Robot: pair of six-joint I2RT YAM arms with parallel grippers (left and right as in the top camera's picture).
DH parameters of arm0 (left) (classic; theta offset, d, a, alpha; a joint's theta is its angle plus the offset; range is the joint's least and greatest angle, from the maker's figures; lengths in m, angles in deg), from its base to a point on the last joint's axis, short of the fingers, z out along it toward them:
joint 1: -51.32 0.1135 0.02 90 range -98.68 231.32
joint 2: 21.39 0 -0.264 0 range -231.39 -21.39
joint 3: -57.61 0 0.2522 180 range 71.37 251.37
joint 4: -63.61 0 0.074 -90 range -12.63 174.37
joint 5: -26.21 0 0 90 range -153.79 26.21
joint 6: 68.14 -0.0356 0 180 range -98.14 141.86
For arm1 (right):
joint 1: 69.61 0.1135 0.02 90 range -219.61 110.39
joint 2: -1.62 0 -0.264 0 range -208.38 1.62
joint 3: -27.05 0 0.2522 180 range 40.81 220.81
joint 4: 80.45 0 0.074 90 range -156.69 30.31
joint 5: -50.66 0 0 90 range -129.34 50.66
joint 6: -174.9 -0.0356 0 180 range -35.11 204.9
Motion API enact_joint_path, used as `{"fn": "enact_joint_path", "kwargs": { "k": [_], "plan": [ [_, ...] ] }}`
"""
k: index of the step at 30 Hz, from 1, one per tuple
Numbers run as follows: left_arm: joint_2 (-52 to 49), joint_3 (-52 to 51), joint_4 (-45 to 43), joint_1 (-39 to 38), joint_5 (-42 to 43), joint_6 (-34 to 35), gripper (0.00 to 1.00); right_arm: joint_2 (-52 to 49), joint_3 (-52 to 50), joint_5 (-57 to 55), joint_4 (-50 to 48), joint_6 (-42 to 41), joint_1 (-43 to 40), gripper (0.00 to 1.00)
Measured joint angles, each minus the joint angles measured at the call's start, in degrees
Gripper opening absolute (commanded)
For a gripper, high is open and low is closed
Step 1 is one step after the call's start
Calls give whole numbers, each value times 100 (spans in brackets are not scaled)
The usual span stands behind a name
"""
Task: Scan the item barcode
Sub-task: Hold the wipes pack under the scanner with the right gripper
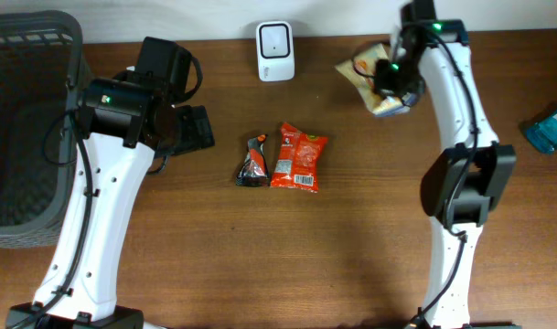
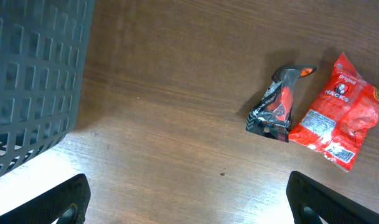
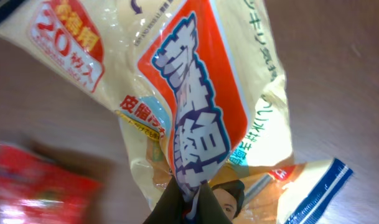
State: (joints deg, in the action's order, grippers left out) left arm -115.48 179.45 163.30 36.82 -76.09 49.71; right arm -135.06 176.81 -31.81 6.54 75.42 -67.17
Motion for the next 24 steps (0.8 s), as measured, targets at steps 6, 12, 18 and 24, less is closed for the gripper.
{"fn": "enact_joint_path", "kwargs": {
  "k": [6,12,18,24],
  "plan": [
    [0,0,-4,0,0,0,99,-4,221,293,-1628,-1335,1141,4],
    [0,0,-4,0,-2,0,99,-55,223,-765,-2990,-1757,2162,4],
    [0,0,-2,0,-2,0,99,-367,223,-2124,-2802,-1681,2428,4],
    [0,0,-2,0,0,0,99,-455,223,-2531,-2743,-1532,2413,4]
  ]
}}
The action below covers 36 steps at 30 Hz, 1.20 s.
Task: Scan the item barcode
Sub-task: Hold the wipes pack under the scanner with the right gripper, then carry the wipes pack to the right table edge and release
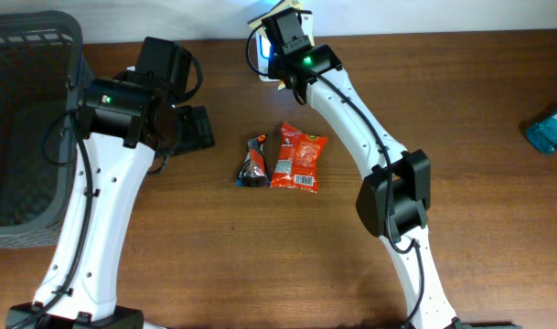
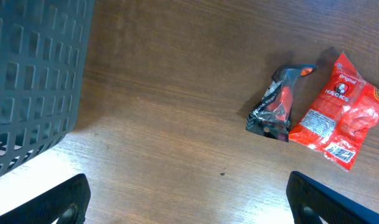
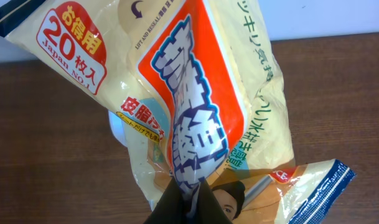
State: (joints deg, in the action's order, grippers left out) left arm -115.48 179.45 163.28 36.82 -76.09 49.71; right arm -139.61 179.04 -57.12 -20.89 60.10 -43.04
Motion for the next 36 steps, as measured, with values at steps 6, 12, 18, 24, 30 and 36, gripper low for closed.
{"fn": "enact_joint_path", "kwargs": {
  "k": [6,12,18,24,30,36],
  "plan": [
    [0,0,2,0,-2,0,99,-264,0,-22,-107,0,0,4],
    [0,0,2,0,0,0,99,-256,0,-20,-79,22,-122,4],
    [0,0,-2,0,-2,0,99,697,2,0,1093,-37,-1333,4],
    [0,0,0,0,-2,0,99,892,105,-90,2994,-232,-3803,4],
    [0,0,4,0,0,0,99,872,-160,-105,3329,-245,-5689,4],
    [0,0,0,0,0,0,99,833,-1325,-120,2612,-155,-6483,82]
  ]
}}
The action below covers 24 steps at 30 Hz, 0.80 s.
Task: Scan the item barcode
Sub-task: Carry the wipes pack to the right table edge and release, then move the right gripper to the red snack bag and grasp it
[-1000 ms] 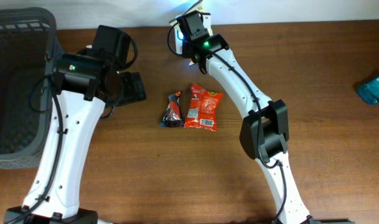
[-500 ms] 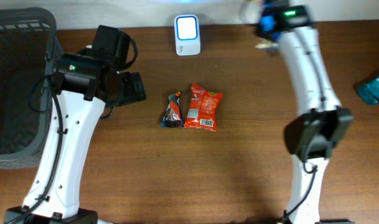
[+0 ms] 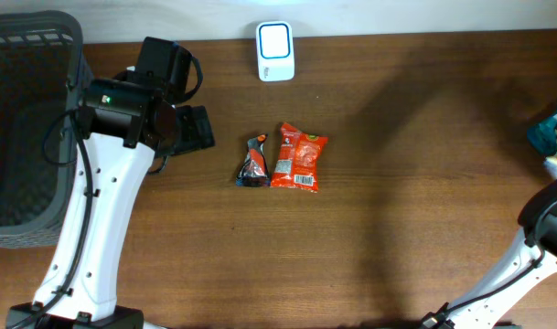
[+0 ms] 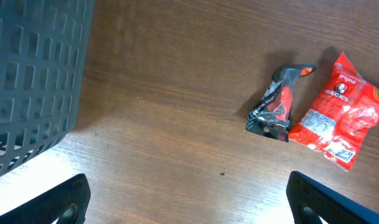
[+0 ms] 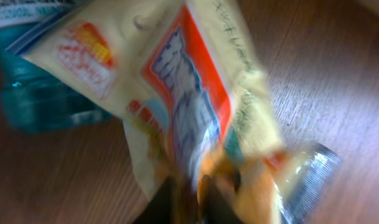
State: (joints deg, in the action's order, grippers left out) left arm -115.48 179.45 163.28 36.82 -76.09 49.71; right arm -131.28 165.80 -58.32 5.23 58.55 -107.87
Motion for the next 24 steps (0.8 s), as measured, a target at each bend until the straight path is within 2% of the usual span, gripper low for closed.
{"fn": "enact_joint_path", "kwargs": {
  "k": [1,5,7,12,14,16,19,22,24],
  "plan": [
    [0,0,0,0,0,0,99,-4,-96,-9,-33,87,-28,99],
    [0,0,2,0,0,0,99,-2,-63,20,173,264,-26,99],
    [0,0,2,0,-2,0,99,96,116,380,354,275,-26,99],
    [0,0,0,0,-2,0,99,1539,321,2063,555,278,192,99],
    [0,0,2,0,-2,0,99,2227,437,2457,809,306,745,98],
    [0,0,0,0,0,0,99,2400,468,2533,1228,444,1279,99],
    [0,0,0,2,-2,0,99,2393,214,2667,1596,673,2634,99],
    [0,0,-2,0,-2,0,99,2387,-490,2710,1364,737,3648,99],
    [0,0,-2,0,-2,0,99,2365,-1342,2723,787,752,4332,99]
  ]
}}
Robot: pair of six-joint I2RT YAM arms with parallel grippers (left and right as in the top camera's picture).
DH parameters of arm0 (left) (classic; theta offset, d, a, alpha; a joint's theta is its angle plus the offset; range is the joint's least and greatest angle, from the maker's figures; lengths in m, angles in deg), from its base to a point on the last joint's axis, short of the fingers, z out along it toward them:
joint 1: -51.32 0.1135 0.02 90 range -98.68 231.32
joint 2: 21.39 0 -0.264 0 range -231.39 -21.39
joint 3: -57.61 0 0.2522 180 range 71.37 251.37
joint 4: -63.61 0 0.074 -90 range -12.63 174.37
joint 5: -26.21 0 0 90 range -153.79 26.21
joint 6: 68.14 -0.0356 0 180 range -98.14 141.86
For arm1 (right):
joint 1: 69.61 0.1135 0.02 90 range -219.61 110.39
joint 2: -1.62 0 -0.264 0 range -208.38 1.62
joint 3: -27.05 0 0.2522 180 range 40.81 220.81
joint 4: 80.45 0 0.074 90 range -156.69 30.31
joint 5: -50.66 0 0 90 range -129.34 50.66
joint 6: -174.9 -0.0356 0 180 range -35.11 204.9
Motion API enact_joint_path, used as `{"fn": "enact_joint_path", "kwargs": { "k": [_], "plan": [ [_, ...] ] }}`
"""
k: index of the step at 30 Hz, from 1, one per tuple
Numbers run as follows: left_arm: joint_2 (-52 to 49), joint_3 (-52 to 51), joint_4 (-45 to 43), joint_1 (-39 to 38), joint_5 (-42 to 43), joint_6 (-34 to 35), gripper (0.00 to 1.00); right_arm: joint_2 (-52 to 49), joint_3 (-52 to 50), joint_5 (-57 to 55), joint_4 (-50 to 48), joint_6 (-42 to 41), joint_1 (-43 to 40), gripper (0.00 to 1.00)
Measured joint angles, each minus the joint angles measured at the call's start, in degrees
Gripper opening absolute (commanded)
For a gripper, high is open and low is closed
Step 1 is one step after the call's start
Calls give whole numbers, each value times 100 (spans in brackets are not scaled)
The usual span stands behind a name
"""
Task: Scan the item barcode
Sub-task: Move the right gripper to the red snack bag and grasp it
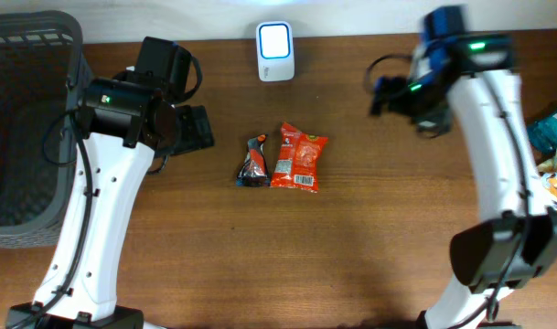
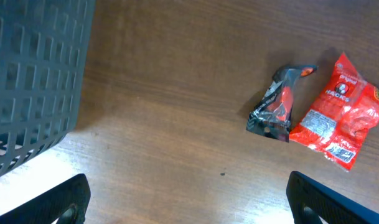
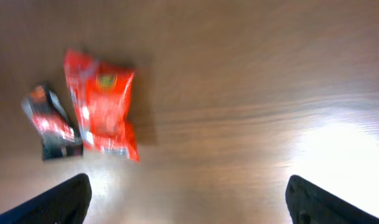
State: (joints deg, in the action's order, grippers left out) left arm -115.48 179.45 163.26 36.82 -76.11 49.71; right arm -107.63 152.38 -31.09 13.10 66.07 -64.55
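Note:
The white scanner (image 1: pixel 275 50) stands at the table's back edge. A red snack packet (image 1: pixel 299 156) and a black packet (image 1: pixel 253 163) lie side by side mid-table, also seen as red packet (image 3: pixel 102 102) and black packet (image 3: pixel 49 121). A yellow bag lies at the far right edge. My right gripper (image 1: pixel 383 94) hovers right of the scanner, open and empty (image 3: pixel 189 205). My left gripper (image 1: pixel 198 128) is open and empty (image 2: pixel 189 205), left of the black packet (image 2: pixel 276 106) and red packet (image 2: pixel 338 112).
A dark mesh basket (image 1: pixel 26 128) fills the left end of the table, its wall (image 2: pixel 33 81) close to the left gripper. A teal pack (image 1: pixel 552 126) lies at the right edge just behind the yellow bag.
My right gripper was shut on the yellow bag at the far right by the teal pack. Now it is open and empty nearer the middle; the bag lies at the right edge.
My right gripper held the yellow bag at the back right of the table, then right at the scanner, then at the far right beside the teal pack. Now the bag lies there and the gripper is empty. The left arm and the two packets have not moved.

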Motion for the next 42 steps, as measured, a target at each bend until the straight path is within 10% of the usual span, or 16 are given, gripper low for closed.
{"fn": "enact_joint_path", "kwargs": {
  "k": [12,42],
  "plan": [
    [0,0,2,0,2,0,99,-74,-2011,28,-2404,-1099,1947,99],
    [0,0,4,0,0,0,99,-693,-2055,-389,-3600,-1139,2013,99]
  ]
}}
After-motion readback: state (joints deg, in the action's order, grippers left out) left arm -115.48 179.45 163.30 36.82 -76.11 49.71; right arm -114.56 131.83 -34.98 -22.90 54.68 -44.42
